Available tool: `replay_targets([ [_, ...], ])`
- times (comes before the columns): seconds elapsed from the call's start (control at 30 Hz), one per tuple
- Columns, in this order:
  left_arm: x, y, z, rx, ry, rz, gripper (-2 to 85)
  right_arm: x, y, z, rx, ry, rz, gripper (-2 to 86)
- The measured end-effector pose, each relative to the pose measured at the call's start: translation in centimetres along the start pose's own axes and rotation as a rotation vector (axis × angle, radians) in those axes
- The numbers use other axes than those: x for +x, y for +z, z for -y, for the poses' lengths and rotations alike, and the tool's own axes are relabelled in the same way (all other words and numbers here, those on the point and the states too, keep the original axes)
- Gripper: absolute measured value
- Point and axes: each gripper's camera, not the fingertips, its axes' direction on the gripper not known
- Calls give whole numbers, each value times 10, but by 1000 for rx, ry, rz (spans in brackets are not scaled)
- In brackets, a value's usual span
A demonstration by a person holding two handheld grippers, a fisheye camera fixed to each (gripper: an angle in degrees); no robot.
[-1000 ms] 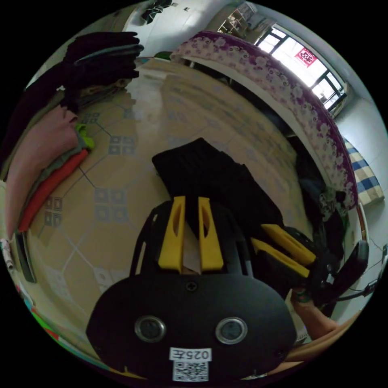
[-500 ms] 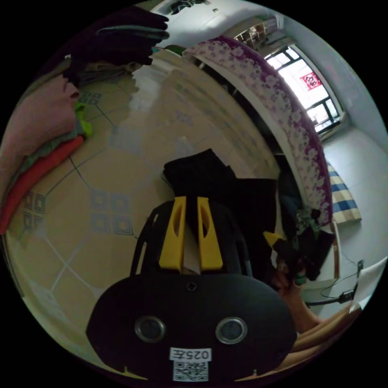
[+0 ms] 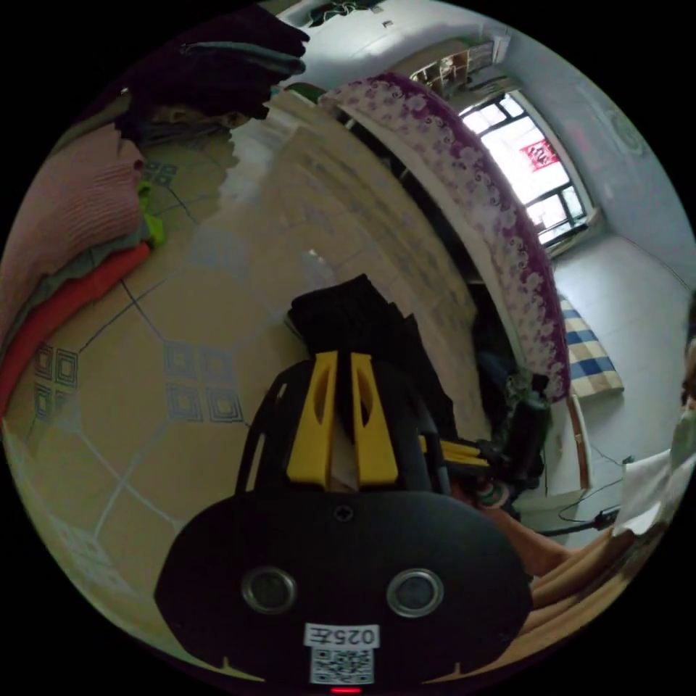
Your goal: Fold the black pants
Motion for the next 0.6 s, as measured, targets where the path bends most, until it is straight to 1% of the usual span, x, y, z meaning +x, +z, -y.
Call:
replay_targets([
  [0.07,-15,-22,-11,126,-1,-163,35,-12,-47,-1,35,-45,132,103],
  [0.1,-19,-28,-15,162,0,-199,42,-15,-61,-4,50,-50,157,117],
  [0.13,-22,-38,-20,204,43,-261,58,-21,-91,-11,63,-37,177,126],
  [0.2,-8,-42,-28,168,156,-314,83,-28,-146,-32,127,9,119,126],
  [0.23,12,-35,-35,89,277,-312,92,-27,-188,-51,199,91,29,122],
  [0.27,39,-20,-47,-33,410,-303,96,-19,-230,-74,264,216,-59,119],
  [0.3,54,-9,-54,-107,477,-317,98,-12,-250,-87,290,291,-92,120],
  [0.37,106,40,-95,-392,635,-477,97,26,-321,-147,390,628,-141,122],
  [0.4,116,51,-108,-442,664,-529,97,35,-335,-164,421,705,-134,122],
  [0.43,136,74,-135,-533,732,-592,99,49,-359,-195,474,838,-115,124],
  [0.47,154,94,-163,-612,839,-613,103,58,-377,-218,522,908,-93,128],
  [0.53,174,115,-198,-697,977,-600,113,65,-395,-237,538,973,-94,135],
  [0.6,187,130,-223,-754,1070,-634,120,73,-406,-242,512,1005,-100,140],
])
